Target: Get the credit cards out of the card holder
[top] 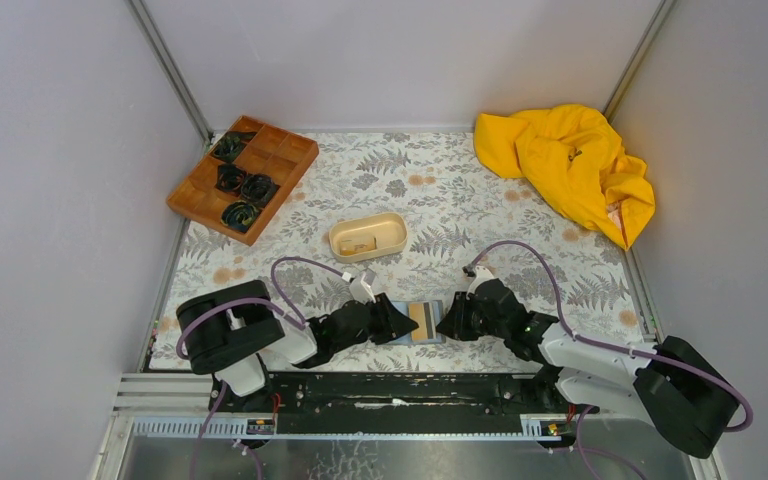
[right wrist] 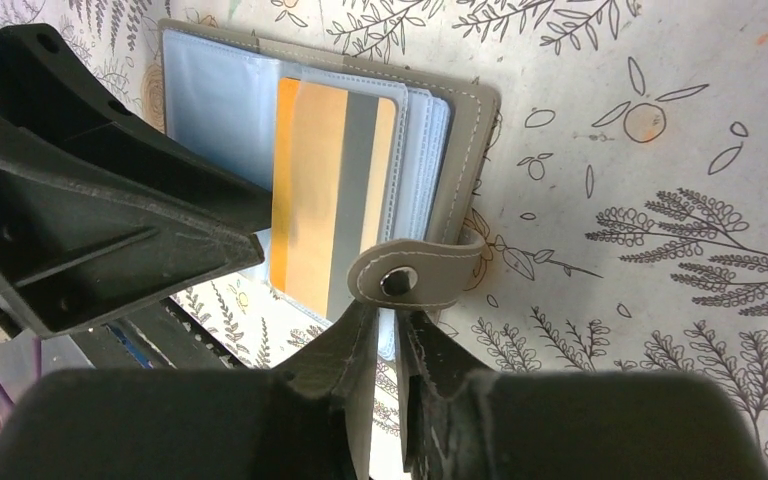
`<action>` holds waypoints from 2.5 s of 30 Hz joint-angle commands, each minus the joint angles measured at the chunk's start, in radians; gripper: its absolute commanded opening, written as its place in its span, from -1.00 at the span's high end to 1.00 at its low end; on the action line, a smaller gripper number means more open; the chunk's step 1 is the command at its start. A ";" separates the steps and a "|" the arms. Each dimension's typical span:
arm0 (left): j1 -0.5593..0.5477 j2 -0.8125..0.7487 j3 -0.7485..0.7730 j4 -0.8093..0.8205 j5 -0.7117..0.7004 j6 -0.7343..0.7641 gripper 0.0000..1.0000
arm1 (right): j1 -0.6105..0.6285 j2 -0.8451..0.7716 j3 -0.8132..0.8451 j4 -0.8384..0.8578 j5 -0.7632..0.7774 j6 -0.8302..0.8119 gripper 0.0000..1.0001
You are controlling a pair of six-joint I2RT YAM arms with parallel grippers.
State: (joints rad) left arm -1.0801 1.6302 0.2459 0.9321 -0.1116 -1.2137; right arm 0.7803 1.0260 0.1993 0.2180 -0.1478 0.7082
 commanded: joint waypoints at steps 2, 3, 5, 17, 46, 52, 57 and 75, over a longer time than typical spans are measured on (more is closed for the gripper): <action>-0.003 0.001 -0.017 -0.005 0.016 0.025 0.07 | 0.010 0.020 -0.013 0.055 0.009 -0.010 0.63; -0.003 0.001 -0.017 0.000 0.014 0.024 0.05 | 0.009 0.022 -0.015 0.057 0.007 -0.008 0.63; -0.003 0.000 -0.019 0.012 0.013 0.023 0.05 | 0.010 0.024 -0.021 0.066 0.002 -0.005 0.63; -0.004 0.031 -0.036 0.175 0.039 0.014 0.19 | 0.010 0.038 -0.074 0.127 -0.017 0.017 0.64; -0.004 0.128 -0.065 0.453 0.022 -0.004 0.26 | 0.010 0.099 -0.107 0.209 -0.029 0.028 0.64; -0.010 0.149 -0.064 0.505 0.014 -0.009 0.28 | 0.011 0.112 -0.112 0.223 -0.033 0.030 0.64; -0.014 0.124 -0.086 0.571 -0.005 0.001 0.31 | 0.011 0.113 -0.119 0.230 -0.035 0.033 0.64; -0.024 0.139 0.033 0.473 0.026 0.030 0.27 | 0.011 0.101 -0.116 0.213 -0.039 0.025 0.64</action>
State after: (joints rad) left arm -1.0790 1.7702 0.1841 1.3205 -0.1581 -1.1904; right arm 0.7795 1.1057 0.1062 0.5083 -0.1738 0.7494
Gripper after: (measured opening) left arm 0.371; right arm 0.182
